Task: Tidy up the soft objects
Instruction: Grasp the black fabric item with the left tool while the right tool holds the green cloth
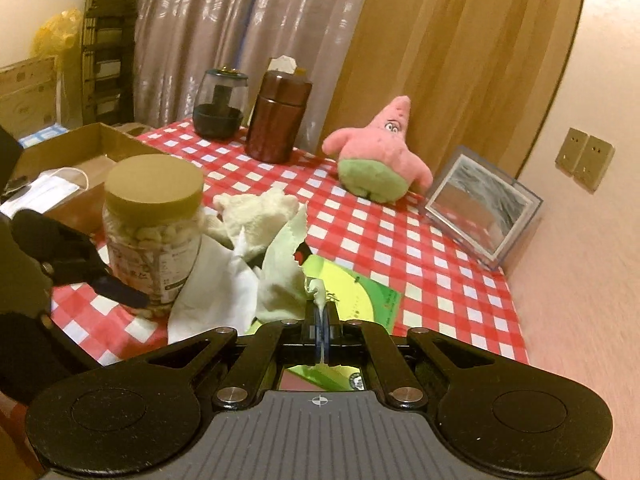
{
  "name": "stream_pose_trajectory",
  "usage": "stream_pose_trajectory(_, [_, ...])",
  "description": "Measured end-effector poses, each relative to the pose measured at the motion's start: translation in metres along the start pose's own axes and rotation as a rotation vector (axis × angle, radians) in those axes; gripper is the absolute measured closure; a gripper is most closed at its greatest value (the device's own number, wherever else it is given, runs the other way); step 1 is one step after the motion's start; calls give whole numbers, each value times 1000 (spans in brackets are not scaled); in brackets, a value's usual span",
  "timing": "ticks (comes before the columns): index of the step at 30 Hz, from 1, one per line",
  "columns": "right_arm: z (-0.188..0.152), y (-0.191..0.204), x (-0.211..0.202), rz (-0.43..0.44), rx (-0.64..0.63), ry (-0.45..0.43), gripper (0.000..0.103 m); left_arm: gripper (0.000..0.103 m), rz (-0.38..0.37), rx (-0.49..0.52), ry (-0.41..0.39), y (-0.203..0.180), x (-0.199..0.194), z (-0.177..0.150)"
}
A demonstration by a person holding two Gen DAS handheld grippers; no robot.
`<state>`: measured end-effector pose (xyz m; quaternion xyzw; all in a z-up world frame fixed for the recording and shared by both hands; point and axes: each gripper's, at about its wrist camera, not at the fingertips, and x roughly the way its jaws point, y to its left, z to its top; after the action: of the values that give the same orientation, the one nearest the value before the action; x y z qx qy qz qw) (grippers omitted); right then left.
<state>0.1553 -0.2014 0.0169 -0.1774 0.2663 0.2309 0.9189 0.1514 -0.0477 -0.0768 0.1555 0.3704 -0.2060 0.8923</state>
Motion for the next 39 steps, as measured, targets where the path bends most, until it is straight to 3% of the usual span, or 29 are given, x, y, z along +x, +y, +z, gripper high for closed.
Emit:
stream_pose_trajectory(8, [-2, -6, -1, 16, 24, -2, 102, 56, 96, 164, 29, -22, 29, 7])
stream_pose_trajectory(14, [0, -12, 0, 21, 53, 0, 102, 66, 130, 186, 33, -23, 39, 11])
stream_pose_trajectory(22, [3, -14, -1, 19, 83, -6, 102, 97, 145, 179, 25, -22, 36, 15])
stream_pose_trajectory(33, [10, -23, -11, 15, 158, -51, 102, 103, 86, 20, -86, -14, -15, 18])
stream_pose_trajectory(39, [11, -23, -12, 21, 165, -45, 102, 103, 55, 35, -55, -20, -25, 10])
